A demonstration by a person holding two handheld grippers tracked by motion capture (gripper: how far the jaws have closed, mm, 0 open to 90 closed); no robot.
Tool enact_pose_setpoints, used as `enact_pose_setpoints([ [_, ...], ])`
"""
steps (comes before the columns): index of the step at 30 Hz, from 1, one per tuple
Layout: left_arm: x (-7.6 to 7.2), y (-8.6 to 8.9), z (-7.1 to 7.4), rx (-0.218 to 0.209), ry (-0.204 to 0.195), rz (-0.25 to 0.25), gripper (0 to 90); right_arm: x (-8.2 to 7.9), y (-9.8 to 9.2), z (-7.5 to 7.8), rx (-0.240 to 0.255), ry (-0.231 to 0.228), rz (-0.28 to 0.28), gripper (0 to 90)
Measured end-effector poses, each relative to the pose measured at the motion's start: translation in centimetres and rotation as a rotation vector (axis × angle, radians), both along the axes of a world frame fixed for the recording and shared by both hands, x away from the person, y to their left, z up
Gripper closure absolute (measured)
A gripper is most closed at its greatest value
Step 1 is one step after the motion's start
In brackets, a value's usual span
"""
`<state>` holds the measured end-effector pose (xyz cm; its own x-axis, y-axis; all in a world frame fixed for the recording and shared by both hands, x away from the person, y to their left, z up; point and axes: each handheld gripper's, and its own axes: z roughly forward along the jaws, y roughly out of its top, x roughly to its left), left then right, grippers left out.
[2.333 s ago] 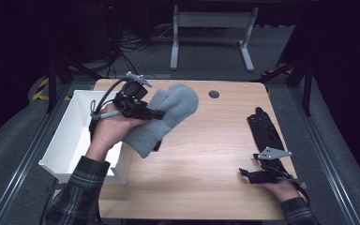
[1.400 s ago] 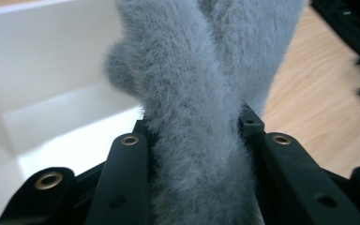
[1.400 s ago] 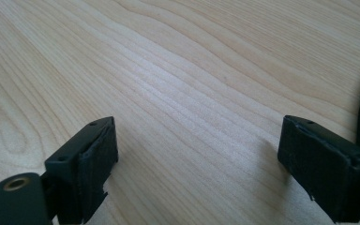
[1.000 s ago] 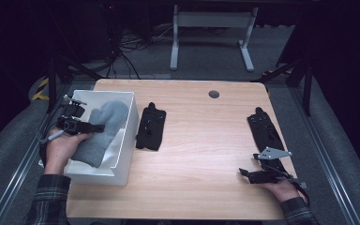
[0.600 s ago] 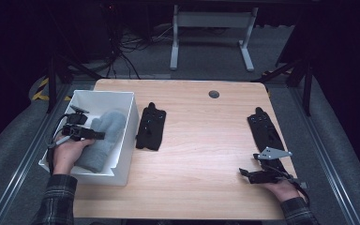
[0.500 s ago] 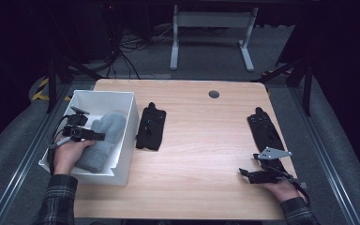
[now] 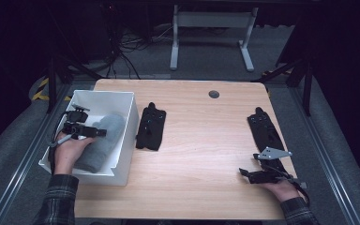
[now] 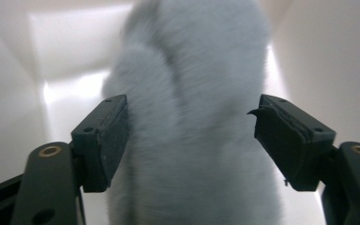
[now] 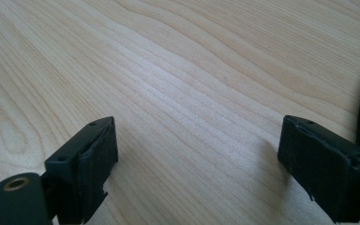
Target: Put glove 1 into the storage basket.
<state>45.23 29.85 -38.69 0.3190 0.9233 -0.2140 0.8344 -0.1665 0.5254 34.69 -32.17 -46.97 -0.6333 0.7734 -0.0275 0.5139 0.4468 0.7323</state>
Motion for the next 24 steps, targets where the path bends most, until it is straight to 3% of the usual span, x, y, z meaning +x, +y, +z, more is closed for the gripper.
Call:
enact_pose_setpoints([
  [5, -0.7, -0.8, 2.8, -0.033, -0.076, -0.032, 26.2, 0.0, 0.0, 0.0, 0.0, 0.0, 0.0, 12.8],
  [12, -1.4, -3.1, 5.8, -0.074, -0.138, -0.109, 24.8, 0.0, 0.0, 0.0, 0.0, 0.0, 0.0, 12.8],
  [18, -2.0, -6.4, 7.4, -0.098, -0.18, -0.192, 24.2, 0.0, 0.0, 0.0, 0.0, 0.0, 0.0, 12.8],
  [20, -2.1, -7.0, 7.5, -0.1, -0.187, -0.206, 23.9, 0.0, 0.0, 0.0, 0.0, 0.0, 0.0, 12.8],
  [24, -2.4, -9.8, 7.6, -0.109, -0.2, -0.269, 23.8, 0.0, 0.0, 0.0, 0.0, 0.0, 0.0, 12.8],
])
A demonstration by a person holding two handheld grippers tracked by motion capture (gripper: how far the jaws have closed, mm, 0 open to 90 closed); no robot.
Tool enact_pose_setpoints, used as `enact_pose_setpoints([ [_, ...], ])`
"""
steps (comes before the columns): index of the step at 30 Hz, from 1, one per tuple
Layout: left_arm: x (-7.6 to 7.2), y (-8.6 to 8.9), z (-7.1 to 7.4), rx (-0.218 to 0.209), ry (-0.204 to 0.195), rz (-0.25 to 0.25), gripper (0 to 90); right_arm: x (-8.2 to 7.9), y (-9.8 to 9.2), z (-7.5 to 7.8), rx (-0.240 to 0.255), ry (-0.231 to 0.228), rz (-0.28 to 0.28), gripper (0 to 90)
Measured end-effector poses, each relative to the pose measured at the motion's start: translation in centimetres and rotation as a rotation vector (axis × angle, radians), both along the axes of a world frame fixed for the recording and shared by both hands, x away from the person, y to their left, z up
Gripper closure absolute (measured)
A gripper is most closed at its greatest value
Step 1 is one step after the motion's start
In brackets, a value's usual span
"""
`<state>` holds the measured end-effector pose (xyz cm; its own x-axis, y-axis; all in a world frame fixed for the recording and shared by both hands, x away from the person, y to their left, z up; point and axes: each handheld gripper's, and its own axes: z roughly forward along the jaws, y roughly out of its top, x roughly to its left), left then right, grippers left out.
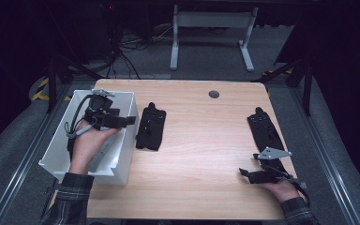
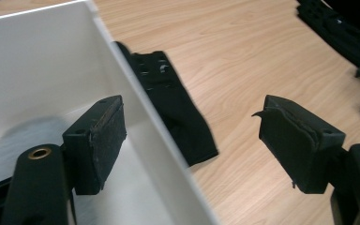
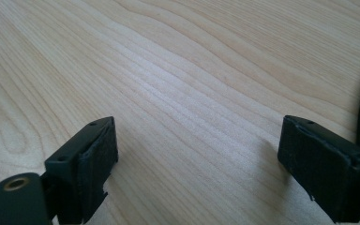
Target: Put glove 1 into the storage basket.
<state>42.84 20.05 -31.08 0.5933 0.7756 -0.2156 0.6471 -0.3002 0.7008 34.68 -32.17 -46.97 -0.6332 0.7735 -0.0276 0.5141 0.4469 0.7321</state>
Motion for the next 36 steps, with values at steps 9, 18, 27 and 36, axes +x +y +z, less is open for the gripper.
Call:
enact_pose_setpoints([
  [9, -0.6, -5.2, -0.7, 0.006, -0.022, -0.116, 23.8, 0.0, 0.0, 0.0, -0.001, 0.0, 0.0, 12.5],
  [18, -1.7, -9.5, -3.1, 0.029, -0.035, -0.221, 23.1, 0.0, 0.0, 0.0, -0.001, 0.004, 0.008, 11.6],
  [27, -3.0, -12.0, -7.4, 0.06, -0.051, -0.284, 20.2, 0.0, 0.0, 0.3, -0.018, 0.015, 0.004, 17.1],
  [36, -4.3, -12.0, -11.9, 0.088, -0.034, -0.318, 15.2, 0.3, -0.2, 2.2, -0.013, -0.032, -0.015, 46.4],
])
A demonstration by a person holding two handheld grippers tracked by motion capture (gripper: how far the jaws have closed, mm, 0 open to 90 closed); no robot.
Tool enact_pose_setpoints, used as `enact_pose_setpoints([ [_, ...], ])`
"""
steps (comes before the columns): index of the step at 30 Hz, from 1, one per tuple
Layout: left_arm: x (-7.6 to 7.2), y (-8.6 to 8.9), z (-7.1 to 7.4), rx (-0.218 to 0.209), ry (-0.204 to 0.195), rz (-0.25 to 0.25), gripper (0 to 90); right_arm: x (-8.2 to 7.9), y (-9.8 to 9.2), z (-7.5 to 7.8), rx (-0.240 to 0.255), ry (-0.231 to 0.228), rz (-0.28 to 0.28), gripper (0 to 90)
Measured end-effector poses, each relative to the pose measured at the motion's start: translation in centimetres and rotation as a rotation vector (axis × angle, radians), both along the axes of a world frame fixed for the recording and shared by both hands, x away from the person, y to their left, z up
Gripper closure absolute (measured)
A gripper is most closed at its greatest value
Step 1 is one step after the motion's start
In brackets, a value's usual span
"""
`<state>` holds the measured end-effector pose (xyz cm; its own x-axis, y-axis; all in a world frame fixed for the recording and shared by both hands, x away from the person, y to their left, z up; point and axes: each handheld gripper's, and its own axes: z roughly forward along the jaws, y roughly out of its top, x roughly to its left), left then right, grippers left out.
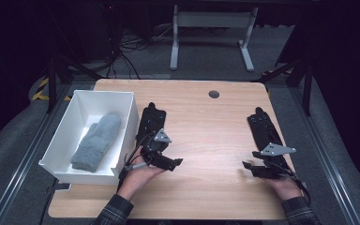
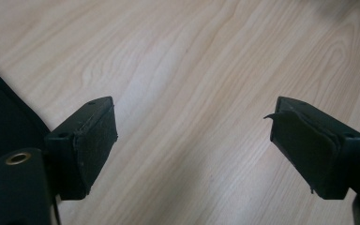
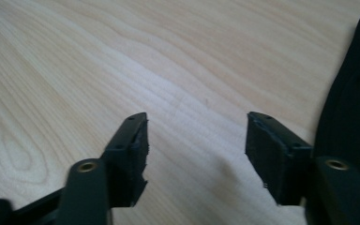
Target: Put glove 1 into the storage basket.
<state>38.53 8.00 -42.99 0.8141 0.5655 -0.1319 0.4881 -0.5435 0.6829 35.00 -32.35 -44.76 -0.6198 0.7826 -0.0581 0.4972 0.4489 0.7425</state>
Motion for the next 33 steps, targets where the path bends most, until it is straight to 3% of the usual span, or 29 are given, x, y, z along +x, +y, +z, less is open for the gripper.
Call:
enact_pose_setpoints([
  [1, 0.0, 0.0, 0.0, 0.0, 0.0, 0.0, 15.0, 0.0, 0.0, 0.0, 0.0, 0.0, 0.0, 46.4],
  [2, -0.2, 0.1, -0.5, 0.014, -0.003, -0.002, 14.8, 0.6, -0.2, 0.7, 0.006, -0.004, -0.006, 59.0],
  [6, -0.8, 0.3, -1.6, 0.033, -0.014, 0.006, 13.5, 2.0, -0.7, 1.4, 0.0, -0.007, -0.043, 77.4],
  [7, -0.8, 0.3, -1.6, 0.033, -0.014, 0.006, 12.7, 2.0, -0.7, 1.4, 0.0, -0.007, -0.043, 77.4],
  [8, -1.1, 0.3, -2.3, 0.065, -0.013, 0.001, 11.1, 2.8, -1.2, 1.6, -0.004, -0.02, -0.066, 86.6],
  [9, -1.2, 0.3, -2.5, 0.085, -0.014, 0.001, 9.8, 3.1, -1.4, 1.7, -0.006, -0.022, -0.076, 89.1],
  [14, -1.6, 0.3, -3.7, 0.126, 0.0, -0.011, 5.7, 4.7, -3.0, 1.8, 0.001, -0.025, -0.132, 90.0],
  [16, -1.8, 0.2, -3.8, 0.157, -0.029, -0.017, 2.1, 5.4, -4.0, 1.7, -0.003, -0.03, -0.166, 89.9],
  [21, -2.1, 1.0, -4.8, 0.069, -0.09, -0.049, 0.0, 6.3, -5.1, 1.2, -0.042, -0.031, -0.221, 90.0],
  [27, -2.1, 1.0, -4.8, 0.068, -0.094, -0.05, 0.0, 6.8, -6.0, 0.1, -0.072, 0.023, -0.256, 90.0],
  [33, -2.1, 1.0, -4.8, 0.068, -0.094, -0.049, 0.0, 6.7, -5.8, 0.0, -0.071, 0.031, -0.243, 90.0],
])
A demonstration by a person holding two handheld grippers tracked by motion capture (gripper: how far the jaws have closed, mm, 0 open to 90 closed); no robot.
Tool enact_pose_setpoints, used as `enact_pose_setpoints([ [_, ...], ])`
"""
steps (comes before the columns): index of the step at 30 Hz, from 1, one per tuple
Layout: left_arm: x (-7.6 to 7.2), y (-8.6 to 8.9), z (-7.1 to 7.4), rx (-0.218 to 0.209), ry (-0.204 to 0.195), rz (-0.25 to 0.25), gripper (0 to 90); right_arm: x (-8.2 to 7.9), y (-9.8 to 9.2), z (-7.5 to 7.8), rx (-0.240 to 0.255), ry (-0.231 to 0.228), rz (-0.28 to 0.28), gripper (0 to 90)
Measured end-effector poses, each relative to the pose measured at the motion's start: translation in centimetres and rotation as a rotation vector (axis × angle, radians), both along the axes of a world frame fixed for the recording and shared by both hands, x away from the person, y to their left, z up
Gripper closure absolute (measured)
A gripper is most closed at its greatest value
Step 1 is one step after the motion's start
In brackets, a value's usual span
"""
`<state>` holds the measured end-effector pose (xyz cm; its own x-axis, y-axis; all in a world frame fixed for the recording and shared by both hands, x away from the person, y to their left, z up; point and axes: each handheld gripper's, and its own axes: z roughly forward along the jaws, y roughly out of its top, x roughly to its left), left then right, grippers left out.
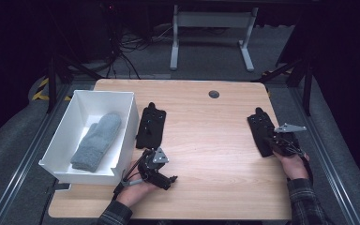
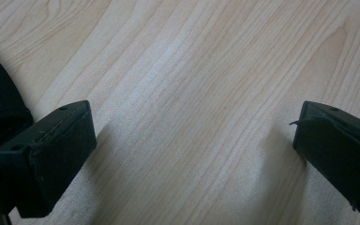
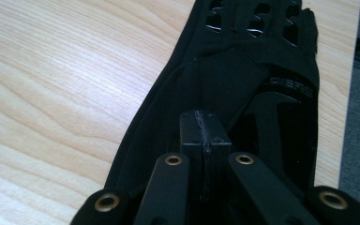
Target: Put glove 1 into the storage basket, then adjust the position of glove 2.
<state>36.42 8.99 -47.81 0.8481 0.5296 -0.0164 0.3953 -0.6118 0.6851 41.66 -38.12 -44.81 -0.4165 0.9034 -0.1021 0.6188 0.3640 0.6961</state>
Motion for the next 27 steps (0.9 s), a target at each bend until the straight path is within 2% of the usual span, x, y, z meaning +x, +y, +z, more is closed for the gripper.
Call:
enact_pose_setpoints([
  [5, 0.0, 0.0, 0.0, 0.001, 0.0, 0.001, 0.0, -0.3, 0.8, 0.0, -0.004, 0.006, 0.029, 90.0],
  [13, 0.0, 0.0, 0.0, -0.001, 0.001, 0.001, 0.0, -1.1, 2.5, 0.1, 0.004, 0.029, 0.115, 90.0],
  [25, 0.0, 0.0, 0.0, -0.002, 0.003, 0.004, 0.1, -3.6, 4.9, 0.1, 0.037, 0.064, 0.233, 90.0],
  [27, 0.0, 0.0, 0.0, -0.001, 0.003, 0.004, 0.0, -3.9, 5.4, 0.1, 0.031, 0.066, 0.248, 90.0],
])
